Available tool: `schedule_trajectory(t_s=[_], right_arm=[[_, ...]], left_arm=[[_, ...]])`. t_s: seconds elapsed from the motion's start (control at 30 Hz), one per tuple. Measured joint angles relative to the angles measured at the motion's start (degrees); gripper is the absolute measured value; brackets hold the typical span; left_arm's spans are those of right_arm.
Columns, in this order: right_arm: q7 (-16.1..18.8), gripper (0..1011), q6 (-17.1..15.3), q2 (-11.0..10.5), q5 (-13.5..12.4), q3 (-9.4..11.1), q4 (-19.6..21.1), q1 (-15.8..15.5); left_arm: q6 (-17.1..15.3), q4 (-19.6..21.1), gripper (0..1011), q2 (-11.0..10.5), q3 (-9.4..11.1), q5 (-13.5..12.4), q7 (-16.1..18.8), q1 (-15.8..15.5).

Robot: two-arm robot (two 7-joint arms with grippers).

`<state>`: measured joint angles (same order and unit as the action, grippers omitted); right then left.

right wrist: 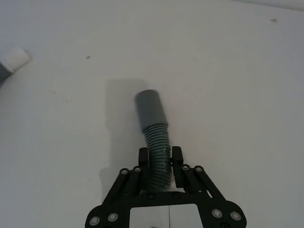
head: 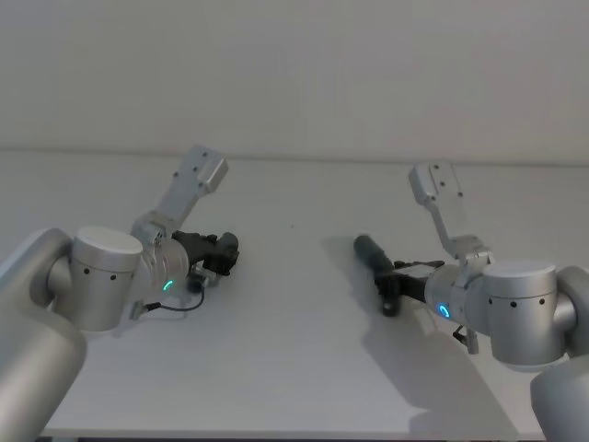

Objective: Use both hands to pick up one end of the pipe from the table, align the ends, and insert them.

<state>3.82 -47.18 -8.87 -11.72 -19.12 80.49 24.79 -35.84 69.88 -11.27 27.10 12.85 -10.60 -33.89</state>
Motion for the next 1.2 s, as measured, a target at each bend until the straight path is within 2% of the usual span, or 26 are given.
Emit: schedule_trajectory(t_s=[0.13,0.83,1.03,1.2], right_arm=[[0.0,268,0.0,0.0,0.0,0.0,0.0,0.0],[0.0,268,0.1,0.0,0.0,0.0,0.0,-0.1],[0.4,268,1.8,-0.6,0.3,0.2,0.8,-0.8],[1.0,268,4.5,-1.3,0.6,0.4,2.1,-1.7]], left_arm=[[0.0,0.0,346,0.0,0.0,0.0,0.0,0.0],[0.1,0.0,346,0.0,0.1,-0.2,0.0,0.0],[1.1,0.0,346,0.2,1.0,-1.2,0.0,-0.4],[2.9,0.5,346,0.5,2.2,-2.4,-0.3,-1.2]])
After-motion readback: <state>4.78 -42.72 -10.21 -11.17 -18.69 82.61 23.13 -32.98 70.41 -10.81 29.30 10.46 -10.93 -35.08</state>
